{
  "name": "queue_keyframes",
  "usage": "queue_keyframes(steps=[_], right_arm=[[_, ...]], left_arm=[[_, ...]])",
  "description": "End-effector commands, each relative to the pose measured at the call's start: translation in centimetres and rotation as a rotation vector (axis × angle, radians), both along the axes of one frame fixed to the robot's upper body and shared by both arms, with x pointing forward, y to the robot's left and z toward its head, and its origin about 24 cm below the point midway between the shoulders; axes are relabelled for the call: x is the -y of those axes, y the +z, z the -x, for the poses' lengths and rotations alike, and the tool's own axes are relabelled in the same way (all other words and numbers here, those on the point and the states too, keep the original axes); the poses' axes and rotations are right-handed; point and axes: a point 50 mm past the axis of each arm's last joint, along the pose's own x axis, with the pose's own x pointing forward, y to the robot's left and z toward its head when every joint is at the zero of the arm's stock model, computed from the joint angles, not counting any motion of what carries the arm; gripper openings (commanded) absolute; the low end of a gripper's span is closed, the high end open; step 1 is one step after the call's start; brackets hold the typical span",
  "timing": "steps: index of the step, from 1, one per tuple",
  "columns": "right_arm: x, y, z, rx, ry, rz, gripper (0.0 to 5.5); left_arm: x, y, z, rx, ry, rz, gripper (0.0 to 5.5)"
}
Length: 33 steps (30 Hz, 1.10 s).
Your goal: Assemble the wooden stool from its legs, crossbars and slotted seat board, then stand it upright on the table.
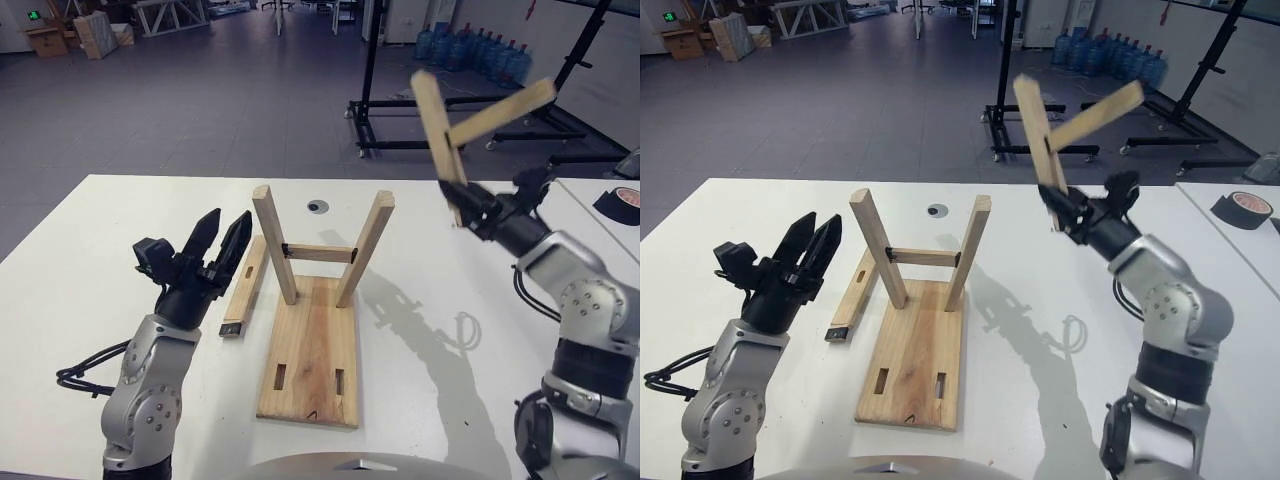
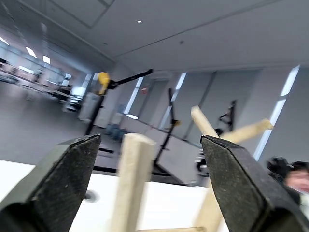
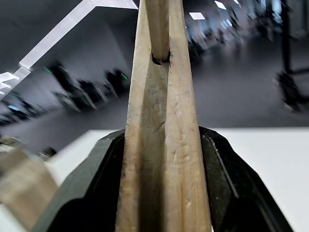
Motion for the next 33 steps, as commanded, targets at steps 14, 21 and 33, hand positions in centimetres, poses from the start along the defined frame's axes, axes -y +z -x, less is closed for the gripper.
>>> queue_keyframes(steps=[14, 21, 33], right_arm=[[-7.8, -0.3, 8.0, 0.015, 0.778, 0.015, 2.04], [-8.6, -2.2, 8.6, -0.049, 0.903, 0.049, 2.04], [-9.3, -4.0, 8.5, -0.088, 0.950, 0.112, 2.04]], left_arm=[[1.4, 2.2, 3.0, 0.011, -0.578, 0.139, 3.81], [2.1, 2.3, 2.7, 0.009, -0.650, 0.121, 3.81], [2.1, 2.6, 2.3, 0.004, -0.672, 0.145, 3.81]])
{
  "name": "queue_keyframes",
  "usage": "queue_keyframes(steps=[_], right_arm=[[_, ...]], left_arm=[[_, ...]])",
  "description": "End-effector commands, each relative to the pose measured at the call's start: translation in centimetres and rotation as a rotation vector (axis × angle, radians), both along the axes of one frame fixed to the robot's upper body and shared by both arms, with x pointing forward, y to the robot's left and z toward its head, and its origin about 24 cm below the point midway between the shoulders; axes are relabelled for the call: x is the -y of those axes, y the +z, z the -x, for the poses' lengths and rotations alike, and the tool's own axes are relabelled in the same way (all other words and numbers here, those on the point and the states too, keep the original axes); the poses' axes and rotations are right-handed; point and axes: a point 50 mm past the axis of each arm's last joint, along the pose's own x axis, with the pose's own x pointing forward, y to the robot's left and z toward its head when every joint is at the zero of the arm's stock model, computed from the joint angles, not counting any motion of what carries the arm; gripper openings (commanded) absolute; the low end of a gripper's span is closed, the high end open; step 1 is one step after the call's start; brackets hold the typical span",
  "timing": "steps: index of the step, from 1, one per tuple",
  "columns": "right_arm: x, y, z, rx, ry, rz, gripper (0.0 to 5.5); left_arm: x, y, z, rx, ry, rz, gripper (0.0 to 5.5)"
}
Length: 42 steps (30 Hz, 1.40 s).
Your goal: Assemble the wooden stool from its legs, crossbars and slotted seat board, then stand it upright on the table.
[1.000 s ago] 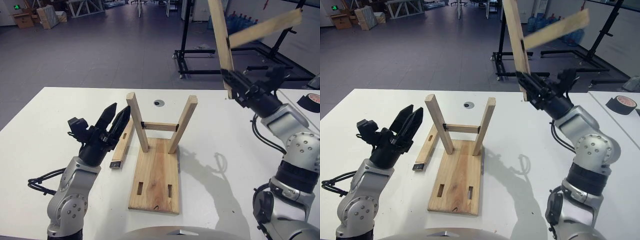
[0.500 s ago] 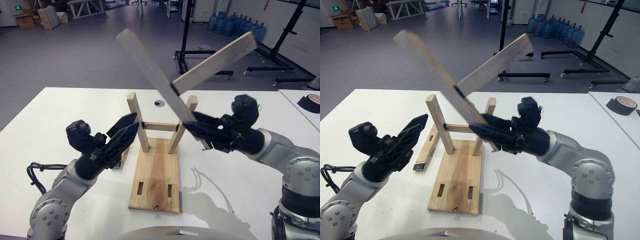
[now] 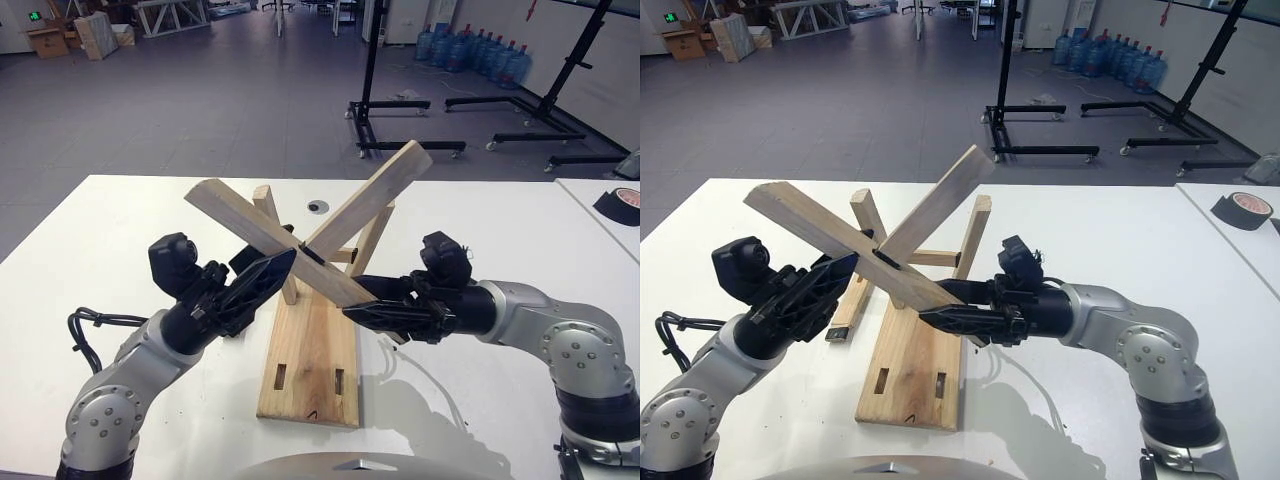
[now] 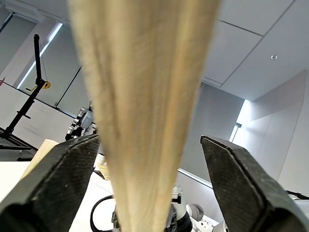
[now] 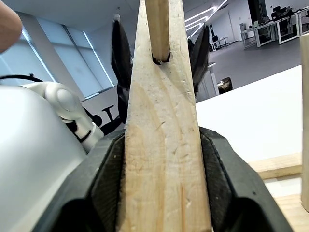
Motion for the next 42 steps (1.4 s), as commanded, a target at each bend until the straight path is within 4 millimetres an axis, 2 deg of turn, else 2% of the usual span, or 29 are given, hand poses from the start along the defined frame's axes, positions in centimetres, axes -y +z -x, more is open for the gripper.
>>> queue_keyframes(steps=[1, 10, 12, 19, 22, 26, 27, 31, 36, 39, 42], right_arm=[[0.0, -0.5, 0.0, 0.004, -0.005, 0.017, 2.04], [-0.2, -1.6, 0.1, -0.017, -0.012, 0.029, 2.04], [-0.1, -1.8, 0.2, -0.023, -0.018, 0.028, 2.04], [-0.2, -2.1, -0.2, -0.018, -0.059, 0.021, 2.04], [-0.2, -2.3, -0.2, -0.019, -0.066, 0.017, 2.04], [-0.2, -2.8, -0.6, -0.022, -0.127, 0.035, 2.04], [-0.3, -2.9, -0.7, -0.027, -0.138, 0.042, 2.40], [0.2, -3.0, -0.1, -0.058, -0.128, 0.044, 3.03], [4.4, -4.2, 0.7, -0.082, -0.236, 0.180, 4.05], [5.9, -4.7, 0.3, -0.052, -0.323, 0.238, 4.14], [5.2, -5.7, -0.4, 0.025, -0.360, 0.332, 4.14]], left_arm=[[-0.2, -0.1, -0.5, -0.011, 0.002, -0.026, 3.81], [0.1, -0.2, -0.6, 0.015, -0.009, -0.040, 3.81], [0.1, -0.2, -0.6, 0.020, -0.013, -0.043, 3.36], [-0.1, -0.3, -0.7, 0.029, -0.011, -0.052, 2.30], [-0.2, -0.3, -0.9, 0.036, -0.007, -0.056, 2.04], [-0.3, 0.1, -1.2, 0.062, 0.006, -0.055, 2.04], [-0.4, 0.2, -1.3, 0.068, 0.009, -0.056, 2.04], [-1.5, 0.4, -1.9, 0.094, 0.060, -0.103, 2.03], [-5.0, 1.6, -2.6, 0.169, 0.180, -0.231, 2.02], [-5.6, 1.9, -1.7, 0.230, 0.117, -0.345, 2.02], [-5.8, 1.4, -1.4, 0.277, 0.051, -0.463, 2.02]])
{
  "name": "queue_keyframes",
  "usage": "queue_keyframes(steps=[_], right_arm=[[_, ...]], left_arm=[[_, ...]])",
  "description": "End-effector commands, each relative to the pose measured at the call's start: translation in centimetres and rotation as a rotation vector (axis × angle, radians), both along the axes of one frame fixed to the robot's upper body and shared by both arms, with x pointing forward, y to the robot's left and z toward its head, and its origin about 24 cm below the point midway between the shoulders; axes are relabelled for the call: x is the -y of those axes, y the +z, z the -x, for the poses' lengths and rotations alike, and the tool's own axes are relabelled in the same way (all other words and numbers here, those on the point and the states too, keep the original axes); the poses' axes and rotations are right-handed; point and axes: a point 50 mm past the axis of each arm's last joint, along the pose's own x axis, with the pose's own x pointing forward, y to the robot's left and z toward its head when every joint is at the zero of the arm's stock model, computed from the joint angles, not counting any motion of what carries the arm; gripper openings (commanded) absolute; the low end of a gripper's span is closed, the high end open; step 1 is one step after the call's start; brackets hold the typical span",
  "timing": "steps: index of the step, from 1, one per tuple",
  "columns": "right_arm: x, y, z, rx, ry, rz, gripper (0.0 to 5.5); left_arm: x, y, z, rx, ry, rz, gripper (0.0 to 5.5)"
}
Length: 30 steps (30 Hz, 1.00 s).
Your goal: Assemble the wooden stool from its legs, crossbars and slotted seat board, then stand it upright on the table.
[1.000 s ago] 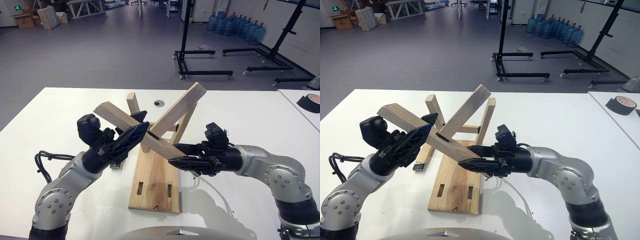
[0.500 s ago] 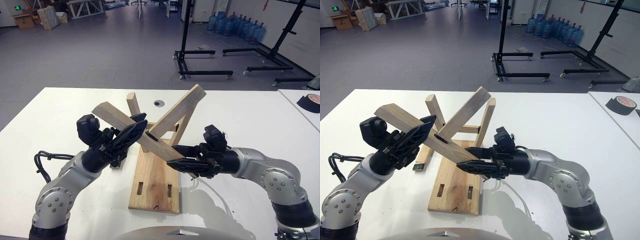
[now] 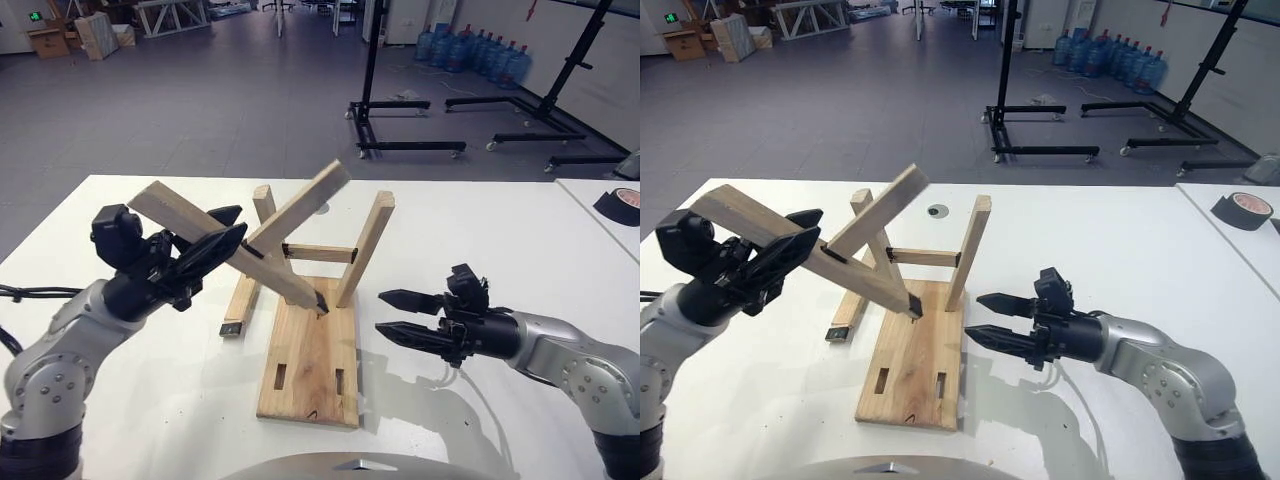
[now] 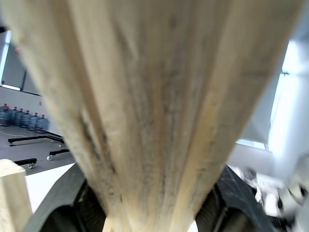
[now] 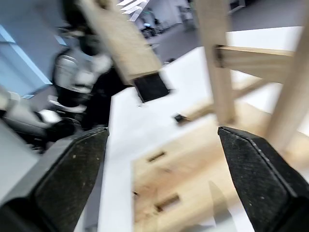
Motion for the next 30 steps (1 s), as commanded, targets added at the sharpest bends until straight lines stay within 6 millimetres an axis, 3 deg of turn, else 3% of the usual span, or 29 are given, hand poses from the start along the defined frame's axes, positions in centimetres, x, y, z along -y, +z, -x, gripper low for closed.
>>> queue_keyframes(steps=[1, 4, 9, 18, 30], right_arm=[[-1.4, -1.3, -0.8, 0.078, -0.015, 0.121, 4.14], [-4.3, -3.1, -0.8, 0.149, 0.025, 0.223, 4.14], [-6.4, -6.7, -0.8, 0.201, 0.081, 0.365, 4.14], [-6.0, -9.0, -1.6, 0.246, 0.119, 0.503, 4.14], [-5.7, -9.5, -2.0, 0.244, 0.131, 0.518, 4.14]], left_arm=[[0.0, -0.5, 0.3, 0.043, -0.071, -0.174, 2.02], [0.1, -1.2, -0.3, 0.051, -0.091, -0.278, 2.02], [0.8, -1.5, -0.6, 0.066, -0.197, -0.342, 2.02], [0.9, -3.4, -0.4, 0.031, -0.301, -0.461, 2.02], [1.6, -6.0, -0.2, 0.020, -0.377, -0.602, 2.02]])
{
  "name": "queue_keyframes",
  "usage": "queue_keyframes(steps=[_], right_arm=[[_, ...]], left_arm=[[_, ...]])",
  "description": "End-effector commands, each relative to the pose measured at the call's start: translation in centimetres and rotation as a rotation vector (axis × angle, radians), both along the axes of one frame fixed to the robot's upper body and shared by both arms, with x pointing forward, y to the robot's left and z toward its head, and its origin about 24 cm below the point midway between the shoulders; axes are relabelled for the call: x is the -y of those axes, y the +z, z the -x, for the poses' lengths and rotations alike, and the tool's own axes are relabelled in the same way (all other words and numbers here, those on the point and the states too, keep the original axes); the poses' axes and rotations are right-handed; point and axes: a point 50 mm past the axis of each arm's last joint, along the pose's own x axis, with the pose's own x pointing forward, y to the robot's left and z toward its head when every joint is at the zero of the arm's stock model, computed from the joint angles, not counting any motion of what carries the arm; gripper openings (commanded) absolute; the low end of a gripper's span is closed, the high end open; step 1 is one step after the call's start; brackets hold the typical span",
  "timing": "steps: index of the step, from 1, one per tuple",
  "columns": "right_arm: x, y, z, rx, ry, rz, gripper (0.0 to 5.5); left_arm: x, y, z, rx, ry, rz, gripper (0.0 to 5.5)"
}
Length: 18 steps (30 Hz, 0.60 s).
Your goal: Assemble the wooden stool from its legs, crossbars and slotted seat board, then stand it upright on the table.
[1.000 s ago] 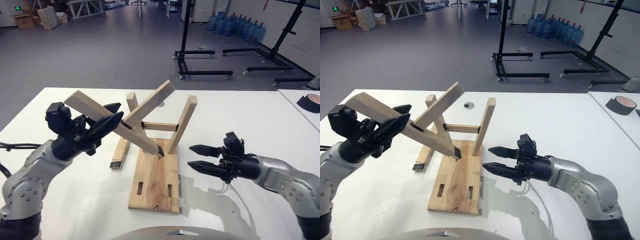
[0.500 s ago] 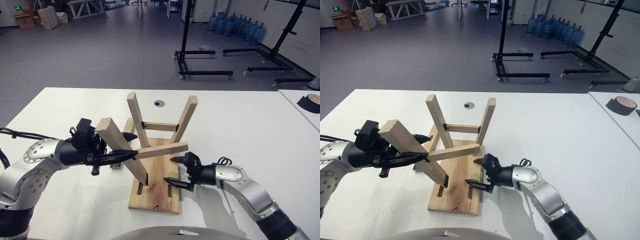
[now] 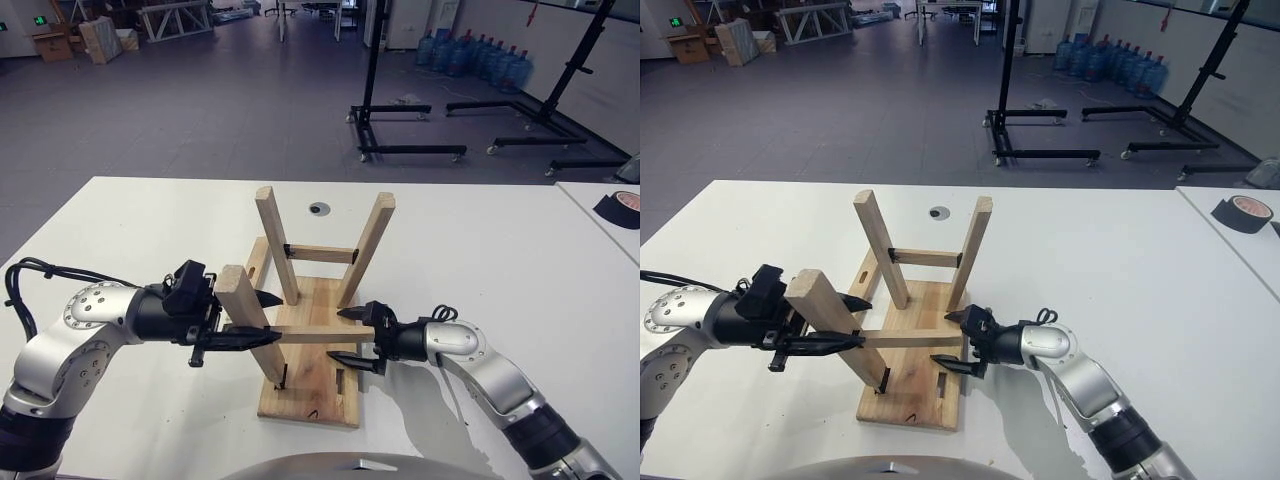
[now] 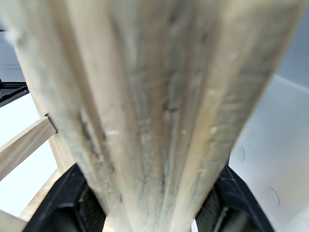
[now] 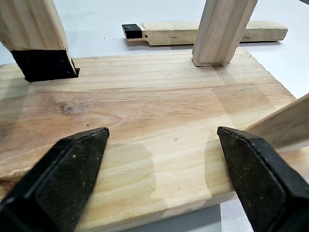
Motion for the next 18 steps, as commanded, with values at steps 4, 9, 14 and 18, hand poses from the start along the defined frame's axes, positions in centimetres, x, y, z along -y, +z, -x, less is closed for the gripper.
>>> queue_keyframes(steps=[4, 9, 14, 18], right_arm=[[0.7, -1.6, 0.5, -0.060, 0.009, 0.109, 4.14], [1.4, -2.5, 0.3, -0.060, 0.020, 0.206, 4.14], [1.7, -2.8, 0.0, -0.052, -0.041, 0.206, 4.14], [1.4, -2.6, 0.0, -0.072, -0.072, 0.156, 4.14]], left_arm=[[0.1, -1.9, -0.1, -0.046, -0.043, -0.142, 2.02], [0.2, -2.6, 0.0, -0.033, -0.059, -0.200, 2.01], [0.7, -4.9, 2.6, -0.040, -0.101, -0.296, 2.01], [0.4, -6.6, 3.7, -0.097, -0.116, -0.343, 2.01]])
